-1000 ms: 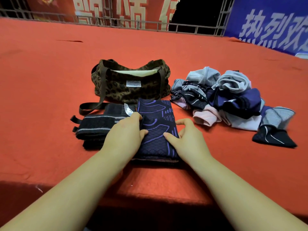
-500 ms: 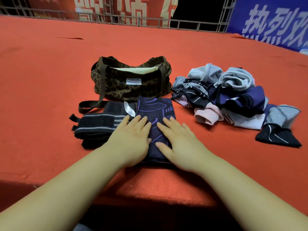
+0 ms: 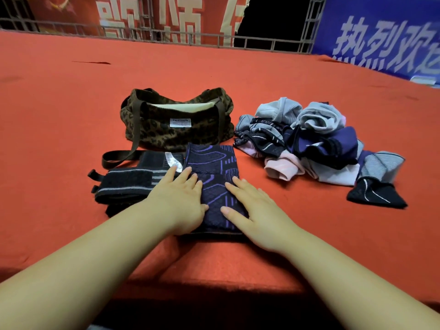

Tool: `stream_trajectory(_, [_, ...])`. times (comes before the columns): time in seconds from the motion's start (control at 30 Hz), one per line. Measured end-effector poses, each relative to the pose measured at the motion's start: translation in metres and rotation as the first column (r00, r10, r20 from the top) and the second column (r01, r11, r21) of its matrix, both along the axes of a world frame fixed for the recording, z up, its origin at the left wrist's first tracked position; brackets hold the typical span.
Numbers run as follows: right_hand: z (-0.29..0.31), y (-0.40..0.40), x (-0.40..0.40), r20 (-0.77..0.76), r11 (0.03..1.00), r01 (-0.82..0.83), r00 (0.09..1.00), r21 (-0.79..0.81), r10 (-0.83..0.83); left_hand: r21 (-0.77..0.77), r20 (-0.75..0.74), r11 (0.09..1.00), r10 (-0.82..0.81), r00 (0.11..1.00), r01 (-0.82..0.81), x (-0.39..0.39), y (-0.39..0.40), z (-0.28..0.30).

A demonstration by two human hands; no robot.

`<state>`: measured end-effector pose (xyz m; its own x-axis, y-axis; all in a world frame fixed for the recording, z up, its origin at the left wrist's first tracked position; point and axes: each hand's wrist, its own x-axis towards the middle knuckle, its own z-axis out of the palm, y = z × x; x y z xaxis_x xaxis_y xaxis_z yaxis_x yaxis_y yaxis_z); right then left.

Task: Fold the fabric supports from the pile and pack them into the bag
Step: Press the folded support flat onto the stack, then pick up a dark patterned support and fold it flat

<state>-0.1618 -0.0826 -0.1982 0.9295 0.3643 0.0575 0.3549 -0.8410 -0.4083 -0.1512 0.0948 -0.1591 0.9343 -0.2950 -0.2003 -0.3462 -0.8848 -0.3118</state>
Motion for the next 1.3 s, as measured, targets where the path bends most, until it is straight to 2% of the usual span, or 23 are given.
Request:
stream_trajectory(0.1, [-0.003,-0.026,-0.007,0.062,0.994,0.100,0.993,0.038,-0.102,-0.132,0.086,0.982,-0.124,0.989,0.135,-0.007,-0.030,0.008])
stream_trajectory(0.23, [-0.009,-0.080,-0.015,0.140,0.952,0.305,0.941,0.032,-0.307,-0.430,0.119,0.853,-0.270,0.955,0.295,-0.022,-0.088,0.001])
stream_trajectory(0.33, [-0.012,-0.127,-0.021,0.178,0.876,0.480,0.860,0.039,-0.479,-0.586,0.033,0.762,-0.317,0.948,0.276,-0.023,-0.132,-0.016])
stream_trajectory(0.47, [-0.004,-0.176,-0.031,0.183,0.751,0.659,0.735,0.039,-0.653,-0.676,-0.098,0.712,-0.340,0.935,0.188,-0.018,-0.188,-0.041])
stream_trajectory(0.6, [0.002,-0.202,-0.027,0.072,0.673,0.715,0.674,0.189,-0.736,-0.793,-0.087,0.602,-0.258,0.962,0.090,-0.001,-0.241,-0.055])
stream_trajectory(0.73, [-0.012,-0.220,-0.008,0.049,0.587,0.786,0.589,0.193,-0.806,-0.892,0.002,0.452,-0.016,1.000,0.009,0.021,-0.282,-0.058])
stream_trajectory(0.87, [-0.024,-0.235,0.001,0.042,0.549,0.801,0.557,0.238,-0.830,-0.883,0.011,0.468,0.109,0.994,-0.042,0.038,-0.302,-0.059])
stream_trajectory(1.07, [-0.029,-0.231,0.001,0.303,0.541,0.833,0.488,0.119,-0.819,-0.866,0.050,0.501,0.083,0.995,0.002,0.037,-0.300,-0.062])
stream_trajectory(1.13, [-0.029,-0.228,0.000,0.378,0.552,0.831,0.491,0.066,-0.785,-0.857,0.053,0.515,0.051,0.997,0.020,0.032,-0.296,-0.061])
stream_trajectory(1.3, [-0.028,-0.215,-0.012,0.429,0.629,0.778,0.565,0.009,-0.705,-0.832,0.048,0.552,-0.005,0.999,0.043,0.010,-0.273,-0.060])
